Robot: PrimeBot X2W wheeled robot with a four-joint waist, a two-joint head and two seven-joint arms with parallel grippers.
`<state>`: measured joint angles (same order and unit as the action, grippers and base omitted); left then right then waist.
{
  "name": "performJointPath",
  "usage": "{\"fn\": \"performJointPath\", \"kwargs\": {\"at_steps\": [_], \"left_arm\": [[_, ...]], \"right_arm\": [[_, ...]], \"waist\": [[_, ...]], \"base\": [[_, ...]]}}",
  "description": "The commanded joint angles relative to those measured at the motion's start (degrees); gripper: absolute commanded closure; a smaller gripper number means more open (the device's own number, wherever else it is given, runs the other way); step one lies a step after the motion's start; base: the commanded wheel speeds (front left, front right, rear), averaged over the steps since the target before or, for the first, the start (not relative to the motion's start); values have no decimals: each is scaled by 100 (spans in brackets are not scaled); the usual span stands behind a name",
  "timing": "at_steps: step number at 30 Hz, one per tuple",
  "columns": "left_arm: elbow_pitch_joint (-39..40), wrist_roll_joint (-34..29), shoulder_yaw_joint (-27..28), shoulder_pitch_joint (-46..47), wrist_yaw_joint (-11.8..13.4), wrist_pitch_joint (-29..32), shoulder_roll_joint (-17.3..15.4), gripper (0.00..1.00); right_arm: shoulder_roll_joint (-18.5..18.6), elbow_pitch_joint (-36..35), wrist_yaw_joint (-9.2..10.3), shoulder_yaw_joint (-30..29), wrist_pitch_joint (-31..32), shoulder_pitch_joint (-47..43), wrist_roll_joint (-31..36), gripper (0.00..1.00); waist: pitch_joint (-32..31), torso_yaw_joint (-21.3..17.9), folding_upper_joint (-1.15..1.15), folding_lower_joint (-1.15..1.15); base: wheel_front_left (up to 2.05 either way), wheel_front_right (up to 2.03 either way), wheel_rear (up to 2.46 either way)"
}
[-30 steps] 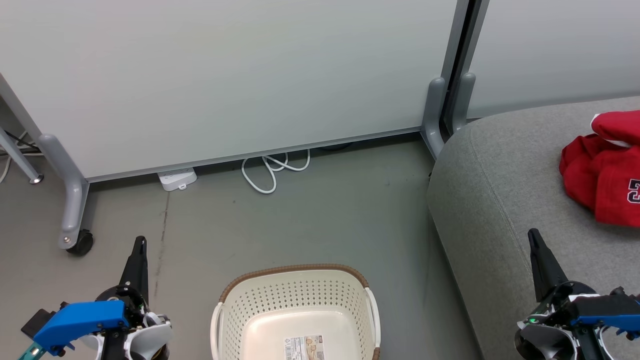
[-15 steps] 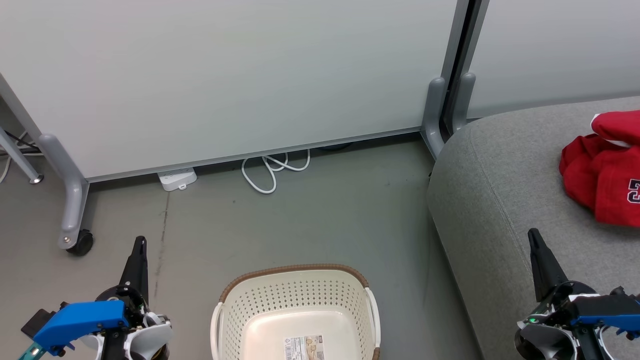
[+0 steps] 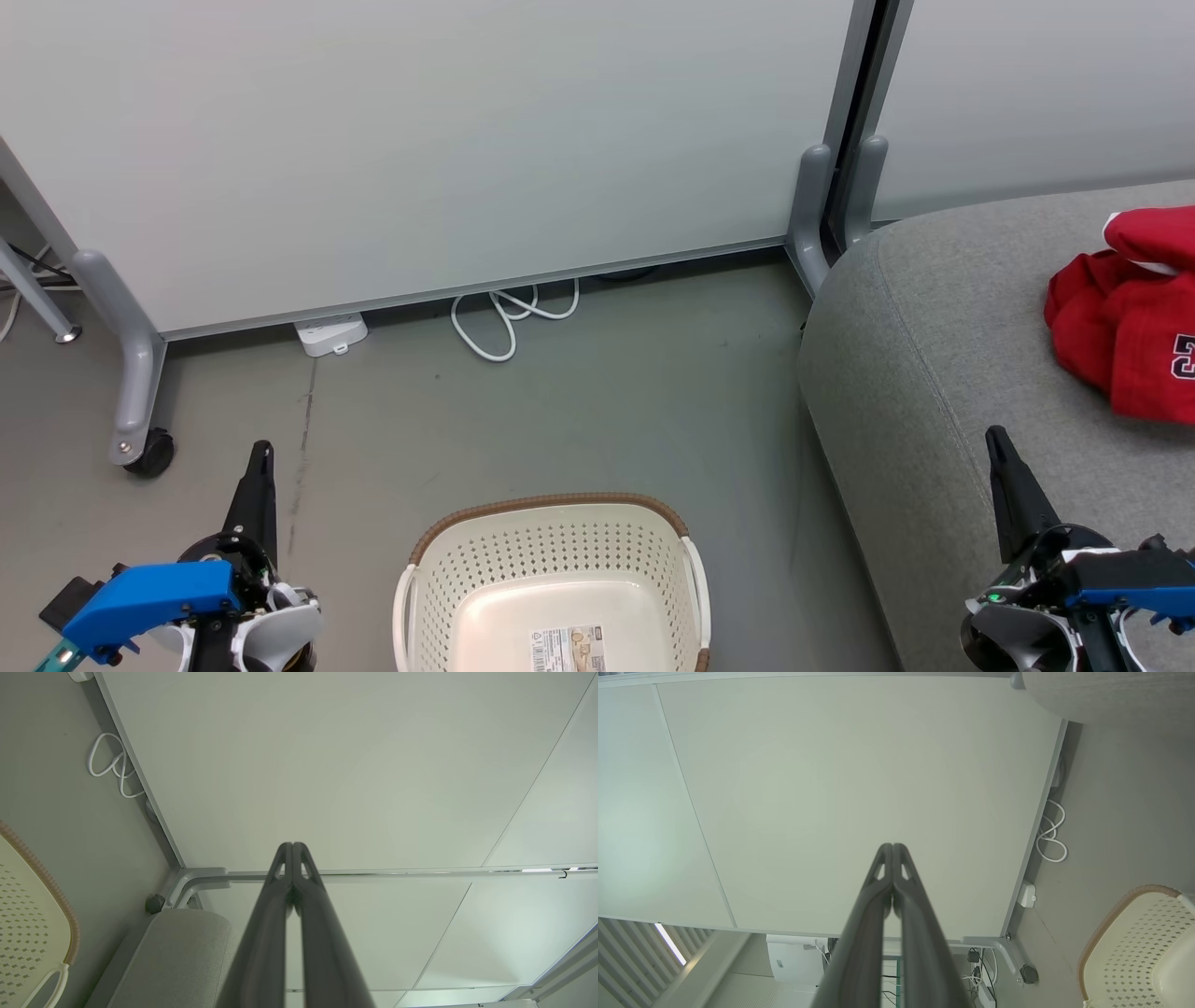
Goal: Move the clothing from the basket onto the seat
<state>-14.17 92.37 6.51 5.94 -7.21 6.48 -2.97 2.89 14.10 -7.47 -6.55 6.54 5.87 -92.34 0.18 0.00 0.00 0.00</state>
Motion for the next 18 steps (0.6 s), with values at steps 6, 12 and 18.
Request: {"fn": "performJointPath", "kwargs": {"at_steps": [6,12,18], "left_arm": [[24,9,14,54,-51,29,9,100],[23,8,15,54,-51,29,9,100],[23,7,15,54,-51,30,10,100]], "right_arm": [[-3,-13,-4,3,21,67,-15,100],[-3,-13,-3,3,21,66,-15,100],[-3,-13,-4,4,21,66,-15,100]], "waist": [[0,0,0,0],[0,0,0,0],[0,0,0,0]], "base": [[0,0,0],[0,0,0],[0,0,0]]}}
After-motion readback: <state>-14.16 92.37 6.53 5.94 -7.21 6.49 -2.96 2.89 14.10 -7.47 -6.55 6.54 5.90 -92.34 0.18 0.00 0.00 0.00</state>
